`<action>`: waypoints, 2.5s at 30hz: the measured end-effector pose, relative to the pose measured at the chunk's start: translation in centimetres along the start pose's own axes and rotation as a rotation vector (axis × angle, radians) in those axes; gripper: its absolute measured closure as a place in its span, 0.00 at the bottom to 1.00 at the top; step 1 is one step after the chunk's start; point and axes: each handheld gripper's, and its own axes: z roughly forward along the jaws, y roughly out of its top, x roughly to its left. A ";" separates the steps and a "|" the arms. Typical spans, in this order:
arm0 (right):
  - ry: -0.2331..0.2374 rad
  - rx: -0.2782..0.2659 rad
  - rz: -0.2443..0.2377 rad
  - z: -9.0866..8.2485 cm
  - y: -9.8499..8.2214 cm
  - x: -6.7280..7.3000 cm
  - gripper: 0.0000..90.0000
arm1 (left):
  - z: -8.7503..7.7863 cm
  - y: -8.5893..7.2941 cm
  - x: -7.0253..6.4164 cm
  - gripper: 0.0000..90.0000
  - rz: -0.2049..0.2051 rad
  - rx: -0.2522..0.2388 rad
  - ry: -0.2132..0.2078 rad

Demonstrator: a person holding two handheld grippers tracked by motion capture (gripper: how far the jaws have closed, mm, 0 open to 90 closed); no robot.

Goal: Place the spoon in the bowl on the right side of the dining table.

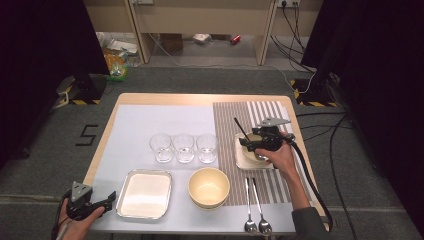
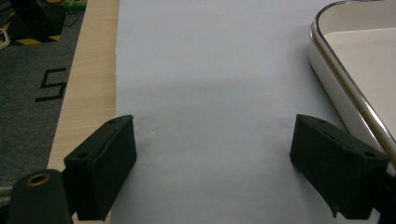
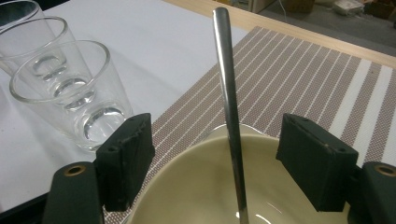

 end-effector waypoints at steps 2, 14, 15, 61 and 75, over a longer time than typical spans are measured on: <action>0.004 0.002 -0.013 0.2 0.1 0.2 0.30 | 0.0 0.0 0.0 0.15 0.000 0.000 0.000; 0.005 0.028 -0.027 1.9 0.6 1.0 0.30 | 0.0 0.0 0.0 0.15 0.000 0.001 0.000; 0.007 0.030 -0.029 1.9 0.6 1.0 0.30 | 0.0 0.0 0.0 0.15 0.000 0.001 0.000; 0.118 0.045 -0.095 0.8 -0.4 4.1 0.31 | 0.0 0.0 0.0 0.15 -0.001 -0.003 0.001; 0.131 0.043 -0.119 0.3 -0.9 5.0 0.31 | 0.0 0.0 0.0 0.15 -0.002 -0.005 0.001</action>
